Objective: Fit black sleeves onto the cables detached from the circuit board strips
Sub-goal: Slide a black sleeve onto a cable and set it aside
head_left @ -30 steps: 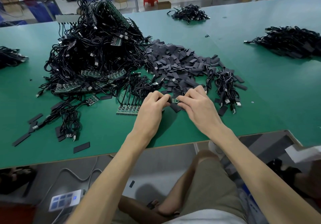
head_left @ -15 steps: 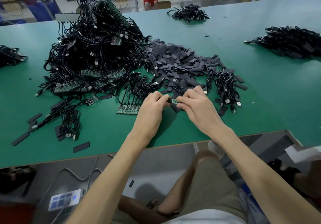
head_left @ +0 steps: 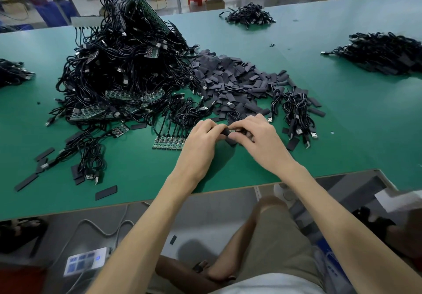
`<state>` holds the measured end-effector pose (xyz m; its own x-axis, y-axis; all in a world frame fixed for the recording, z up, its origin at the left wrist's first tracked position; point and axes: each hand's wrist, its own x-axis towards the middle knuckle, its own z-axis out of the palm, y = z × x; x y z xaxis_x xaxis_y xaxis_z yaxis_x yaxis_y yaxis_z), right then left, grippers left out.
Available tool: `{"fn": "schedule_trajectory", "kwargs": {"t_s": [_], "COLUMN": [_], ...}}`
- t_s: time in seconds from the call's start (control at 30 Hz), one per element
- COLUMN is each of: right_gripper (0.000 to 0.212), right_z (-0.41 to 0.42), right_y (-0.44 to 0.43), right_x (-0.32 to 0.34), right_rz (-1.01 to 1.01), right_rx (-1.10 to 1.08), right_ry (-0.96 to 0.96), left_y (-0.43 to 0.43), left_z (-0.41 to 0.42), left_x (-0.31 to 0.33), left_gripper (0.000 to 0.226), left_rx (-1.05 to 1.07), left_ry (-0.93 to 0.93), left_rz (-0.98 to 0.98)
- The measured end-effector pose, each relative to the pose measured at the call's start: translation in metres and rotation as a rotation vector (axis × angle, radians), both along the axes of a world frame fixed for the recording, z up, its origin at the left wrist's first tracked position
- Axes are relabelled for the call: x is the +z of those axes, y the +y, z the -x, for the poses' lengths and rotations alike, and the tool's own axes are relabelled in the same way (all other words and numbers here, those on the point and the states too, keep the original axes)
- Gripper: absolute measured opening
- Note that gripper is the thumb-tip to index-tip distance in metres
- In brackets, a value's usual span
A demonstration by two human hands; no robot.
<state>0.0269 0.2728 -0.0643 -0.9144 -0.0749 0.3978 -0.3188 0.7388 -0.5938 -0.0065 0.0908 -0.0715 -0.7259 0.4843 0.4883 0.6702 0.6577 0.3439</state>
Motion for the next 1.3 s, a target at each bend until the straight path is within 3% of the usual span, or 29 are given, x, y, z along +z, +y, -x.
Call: {"fn": "schedule_trajectory", "kwargs": {"t_s": [0.13, 0.4, 0.63, 0.8, 0.93, 1.3], "right_gripper": [0.01, 0.013, 0.013, 0.001, 0.009, 0.01], "right_z": [0.004, 0.004, 0.004, 0.006, 0.005, 0.006], "right_y": [0.003, 0.006, 0.006, 0.005, 0.008, 0.011], "right_x": [0.0, 0.001, 0.0, -0.002, -0.002, -0.004], "right_rz": [0.169, 0.233, 0.272, 0.361, 0.487, 0.521], "right_rx": [0.018, 0.032, 0.014, 0.03, 0.054, 0.125], "right_ry": [-0.092, -0.186, -0.186, -0.187, -0.206, -0.2], "left_y": [0.0, 0.001, 0.001, 0.0, 0.0, 0.001], "left_z": [0.001, 0.004, 0.006, 0.004, 0.002, 0.0], "left_x": [-0.001, -0.006, -0.008, -0.005, -0.004, -0.001], "left_gripper": [0.026, 0.028, 0.024, 0.021, 0.027, 0.024], "left_rx": [0.023, -0.044, -0.08, -0.065, -0.083, -0.078], "left_ry": [0.01, 0.033, 0.035, 0.028, 0.002, -0.031], "left_rz": [0.016, 0.018, 0.014, -0.003, 0.007, 0.014]}}
